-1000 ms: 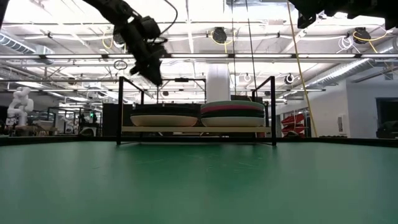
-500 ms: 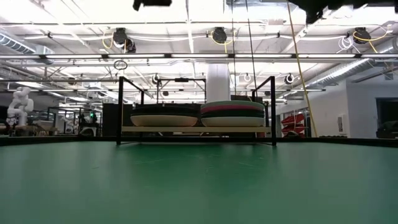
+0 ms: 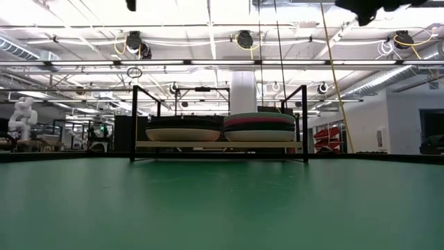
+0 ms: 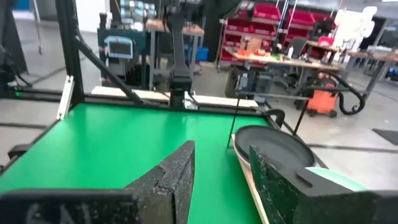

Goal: Place and stack plates onto a shelf
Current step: Return to Home Position

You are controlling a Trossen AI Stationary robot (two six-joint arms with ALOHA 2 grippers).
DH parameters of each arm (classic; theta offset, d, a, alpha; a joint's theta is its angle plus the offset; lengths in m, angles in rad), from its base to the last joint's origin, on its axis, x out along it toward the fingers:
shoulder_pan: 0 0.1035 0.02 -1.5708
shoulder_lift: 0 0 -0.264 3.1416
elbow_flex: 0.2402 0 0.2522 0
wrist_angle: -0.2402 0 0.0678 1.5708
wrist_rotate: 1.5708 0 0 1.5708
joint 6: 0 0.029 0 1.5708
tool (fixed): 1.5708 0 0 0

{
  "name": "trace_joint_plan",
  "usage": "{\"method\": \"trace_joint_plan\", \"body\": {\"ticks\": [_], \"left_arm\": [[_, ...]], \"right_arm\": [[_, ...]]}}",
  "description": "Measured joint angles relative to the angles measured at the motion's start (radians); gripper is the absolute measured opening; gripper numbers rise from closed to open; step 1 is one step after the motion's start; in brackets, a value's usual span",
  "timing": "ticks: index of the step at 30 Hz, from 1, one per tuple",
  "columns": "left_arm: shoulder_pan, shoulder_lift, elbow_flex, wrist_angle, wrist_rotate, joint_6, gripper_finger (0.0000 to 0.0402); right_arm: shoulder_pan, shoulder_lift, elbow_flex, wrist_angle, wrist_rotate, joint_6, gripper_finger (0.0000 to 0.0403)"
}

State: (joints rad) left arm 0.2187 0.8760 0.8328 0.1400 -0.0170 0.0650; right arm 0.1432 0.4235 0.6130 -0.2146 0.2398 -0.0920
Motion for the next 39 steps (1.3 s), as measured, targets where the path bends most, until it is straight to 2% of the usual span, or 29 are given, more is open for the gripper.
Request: {"method": "trace_joint_plan", "body": {"ticks": [7,13,18,25,29,34,36,39], "left_arm": [[-0.102,-0.189,-0.232,0.142,-0.116,0.003,0.0004],[-0.13,-0.308,-0.416,0.259,-0.125,-0.013,0.0004],[-0.131,-0.369,-0.576,0.352,-0.117,-0.024,0.0004],[-0.13,-0.394,-0.804,0.63,-0.114,-0.048,0.0004],[-0.13,-0.396,-0.821,0.62,-0.1,-0.071,0.0003],[-0.13,-0.391,-0.824,0.607,-0.031,-0.065,0.0003],[-0.13,-0.391,-0.824,0.604,-0.005,-0.041,0.0003],[-0.13,-0.391,-0.824,0.604,0.017,-0.022,0.0003]], "right_arm": [[0.0,-0.225,-0.098,-0.011,-0.003,-0.006,0.0134],[0.001,-0.411,-0.16,-0.071,-0.005,-0.032,0.0134],[0.001,-0.41,-0.202,-0.052,-0.027,-0.028,0.0121],[0.001,-0.421,-0.382,0.194,-0.033,-0.073,0.0074],[0.001,-0.421,-0.473,0.308,-0.031,-0.086,0.0041],[0.0,-0.42,-0.569,0.396,-0.03,-0.08,0.0006],[0.0,-0.421,-0.593,0.434,-0.029,-0.069,0.0002],[0.0,-0.417,-0.593,0.397,-0.029,-0.032,0.0003]]}}
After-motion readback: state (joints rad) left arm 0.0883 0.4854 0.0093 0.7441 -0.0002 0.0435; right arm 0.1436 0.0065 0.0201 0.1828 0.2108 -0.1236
